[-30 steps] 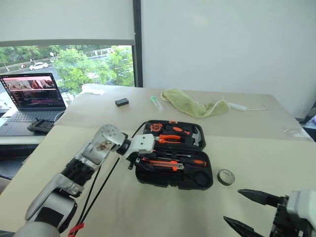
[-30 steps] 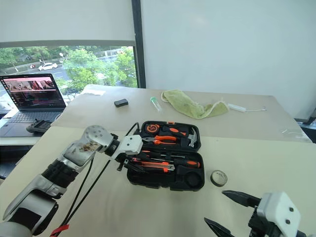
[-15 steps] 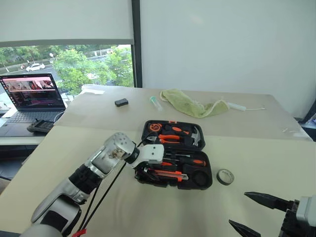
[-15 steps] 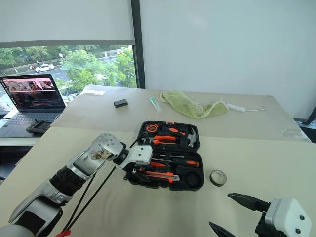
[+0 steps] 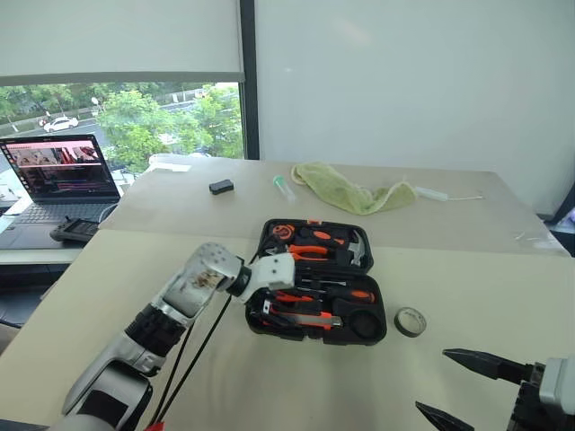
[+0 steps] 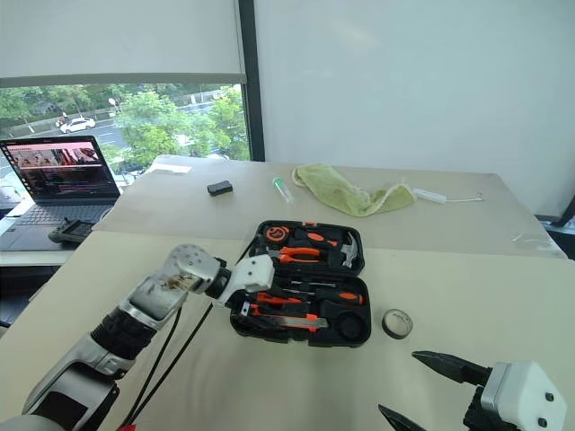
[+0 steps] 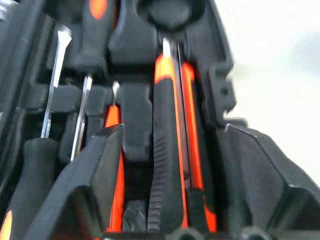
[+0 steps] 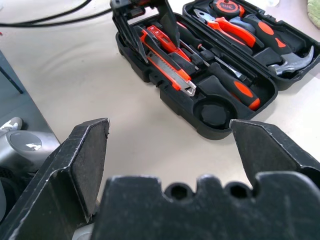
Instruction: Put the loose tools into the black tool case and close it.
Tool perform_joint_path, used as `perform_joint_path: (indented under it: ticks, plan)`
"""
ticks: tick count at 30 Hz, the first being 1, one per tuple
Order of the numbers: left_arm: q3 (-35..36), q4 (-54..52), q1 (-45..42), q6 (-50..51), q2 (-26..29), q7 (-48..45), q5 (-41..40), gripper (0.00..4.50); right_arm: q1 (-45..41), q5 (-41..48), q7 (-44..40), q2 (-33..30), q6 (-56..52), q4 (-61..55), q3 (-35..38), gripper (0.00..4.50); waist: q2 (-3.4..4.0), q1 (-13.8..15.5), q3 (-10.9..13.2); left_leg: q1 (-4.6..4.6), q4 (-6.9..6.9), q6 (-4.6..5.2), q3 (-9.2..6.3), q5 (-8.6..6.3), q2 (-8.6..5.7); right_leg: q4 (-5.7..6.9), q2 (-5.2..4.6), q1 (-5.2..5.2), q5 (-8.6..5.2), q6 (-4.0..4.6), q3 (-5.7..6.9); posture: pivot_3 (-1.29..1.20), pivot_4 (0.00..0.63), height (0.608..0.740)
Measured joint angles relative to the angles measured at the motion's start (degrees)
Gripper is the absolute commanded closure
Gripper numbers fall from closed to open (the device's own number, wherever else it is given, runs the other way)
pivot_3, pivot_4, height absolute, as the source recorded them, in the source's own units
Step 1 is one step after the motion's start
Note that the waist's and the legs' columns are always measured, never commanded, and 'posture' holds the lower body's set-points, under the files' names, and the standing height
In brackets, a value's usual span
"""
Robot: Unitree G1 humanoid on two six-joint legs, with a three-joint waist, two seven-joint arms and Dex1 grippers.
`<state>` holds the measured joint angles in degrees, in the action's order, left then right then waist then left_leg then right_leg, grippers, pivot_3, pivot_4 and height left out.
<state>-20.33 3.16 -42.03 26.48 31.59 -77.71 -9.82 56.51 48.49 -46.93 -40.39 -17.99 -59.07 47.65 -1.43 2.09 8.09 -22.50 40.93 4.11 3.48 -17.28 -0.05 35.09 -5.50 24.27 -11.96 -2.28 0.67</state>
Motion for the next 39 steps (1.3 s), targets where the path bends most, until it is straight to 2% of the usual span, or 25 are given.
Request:
perform_joint_path:
  ticks: [3, 6, 10, 19, 22, 26, 28, 32, 34, 35, 36, 38, 39]
  plan:
    - [3.08, 0.62, 1.63, -1.38, -0.39, -0.02, -2.50, 3.58, -1.27, -0.07, 0.51, -0.02, 0.00, 0.00, -0.43, 0.00, 0.01, 0.03, -0.01, 0.08, 0.01, 0.00, 0.00, 0.00, -0.02, -0.05, -0.03, -0.12, 0.00, -0.01, -0.01, 0.00, 0.150, 0.740]
    - [4.35, 3.11, 5.57, -3.00, -3.58, 3.07, -3.20, 4.48, -2.26, -0.14, 1.04, -0.06, -0.03, 0.00, -1.62, 0.00, 0.01, 0.24, -0.01, 0.09, 0.04, 0.01, 0.00, 0.00, -0.04, -0.03, -0.08, -0.14, 0.02, -0.03, -0.02, 0.00, 0.150, 0.740]
    - [4.24, 7.56, 9.48, -8.92, -7.42, 8.34, -1.49, 4.48, -2.38, -0.14, 1.54, -0.31, -0.03, 0.00, -1.89, 0.00, -0.01, 0.19, -0.01, 0.06, 0.04, 0.01, 0.00, 0.00, -0.03, -0.03, -0.07, -0.12, 0.05, -0.05, -0.03, 0.00, 0.150, 0.740]
    - [2.91, 11.44, 13.16, -21.19, -8.36, 13.39, 2.51, 4.48, -2.15, 0.27, 2.58, -1.62, -0.18, 0.00, -1.47, 0.00, 0.25, -0.01, -0.59, 0.53, -0.10, 0.00, 0.02, -0.01, 0.01, -0.07, -0.25, -0.48, 0.00, 0.11, -0.06, 0.00, 0.150, 0.740]
    - [1.77, 13.03, 13.82, -26.72, -8.39, 14.52, 4.28, 4.48, -2.34, 1.33, 4.88, -3.44, -1.56, 0.00, -1.67, 0.00, 0.51, 0.03, -0.90, 0.82, -0.20, 0.02, 0.02, -0.03, 0.00, -0.13, -0.47, -0.80, -0.23, 0.40, 0.03, 0.00, 0.150, 0.740]
    - [1.41, 13.42, 15.02, -30.06, -8.42, 15.05, 5.31, 4.48, -5.18, 2.15, 9.47, -6.07, -5.72, -0.01, -3.45, 0.00, 0.72, -0.12, -1.07, 1.23, -0.31, 0.05, 0.04, -0.08, 0.00, -0.17, -0.74, -1.15, -0.34, 0.38, 0.04, 0.00, 0.150, 0.740]
    - [2.76, 11.18, 15.75, -27.91, -8.41, 14.97, 3.53, 4.48, -9.66, 2.20, 13.33, -7.43, -8.57, 0.00, -5.35, 0.00, 0.88, -0.50, -1.13, 1.20, -0.32, 0.04, 0.06, -0.07, 0.00, -0.12, -0.74, -1.11, -0.35, 0.37, 0.01, 0.00, 0.150, 0.740]
    - [5.73, 3.62, 17.70, -15.77, -6.71, 14.25, -2.87, 4.48, -16.88, 4.61, 19.74, -10.97, -14.96, 1.72, -7.95, 0.00, 0.96, -1.31, -0.86, 1.07, -0.33, -0.02, 0.02, -0.03, 0.02, -0.02, -0.59, -0.96, -0.31, 0.25, 0.08, 0.00, 0.150, 0.740]
    - [8.27, -2.38, 17.62, -8.43, -2.59, 10.87, -9.57, 4.48, -21.48, 4.89, 22.42, -14.24, -19.07, 4.11, -11.00, 0.00, 0.34, -1.61, -0.45, 0.72, -0.32, -0.15, 0.02, 0.05, 0.11, 0.04, -0.31, -0.58, -0.24, 0.39, 0.08, 0.00, 0.150, 0.740]
    - [10.71, -6.36, 16.82, -4.12, 0.23, 9.13, -13.51, 3.97, -24.55, 4.63, 24.40, -16.43, -21.99, 5.66, -12.47, 0.00, 0.17, -1.61, -0.37, 0.32, -0.25, -0.23, 0.00, 0.12, 0.09, 0.04, -0.16, -0.17, -0.17, 0.42, 0.06, 0.00, 0.150, 0.740]
    - [11.57, -7.80, 15.95, -2.45, 1.23, 8.51, -14.97, 3.75, -25.25, 4.47, 25.20, -17.14, -23.17, 6.36, -12.87, 0.00, 0.17, -1.51, -0.36, 0.19, -0.19, -0.23, 0.00, 0.12, 0.05, 0.02, -0.15, -0.07, -0.06, 0.24, 0.04, 0.00, 0.150, 0.740]
    - [13.21, -12.32, 15.23, 2.18, 4.22, 7.49, -18.51, 2.95, -29.15, 4.15, 26.06, -20.90, -27.72, 9.39, -15.51, 0.00, 0.26, -1.10, -0.31, 0.17, -0.13, -0.12, -0.01, 0.06, -0.04, -0.03, -0.17, -0.15, 0.04, 0.05, 0.02, 0.00, 0.150, 0.740]
    - [13.60, -14.66, 14.99, 4.70, 5.40, 7.10, -20.24, 2.68, -31.78, 4.15, 25.93, -22.30, -29.63, 11.52, -16.88, 0.00, 0.23, -0.98, -0.30, 0.11, -0.13, -0.07, 0.00, 0.03, -0.06, -0.09, -0.16, -0.12, 0.04, 0.04, 0.04, 0.00, 0.150, 0.740]
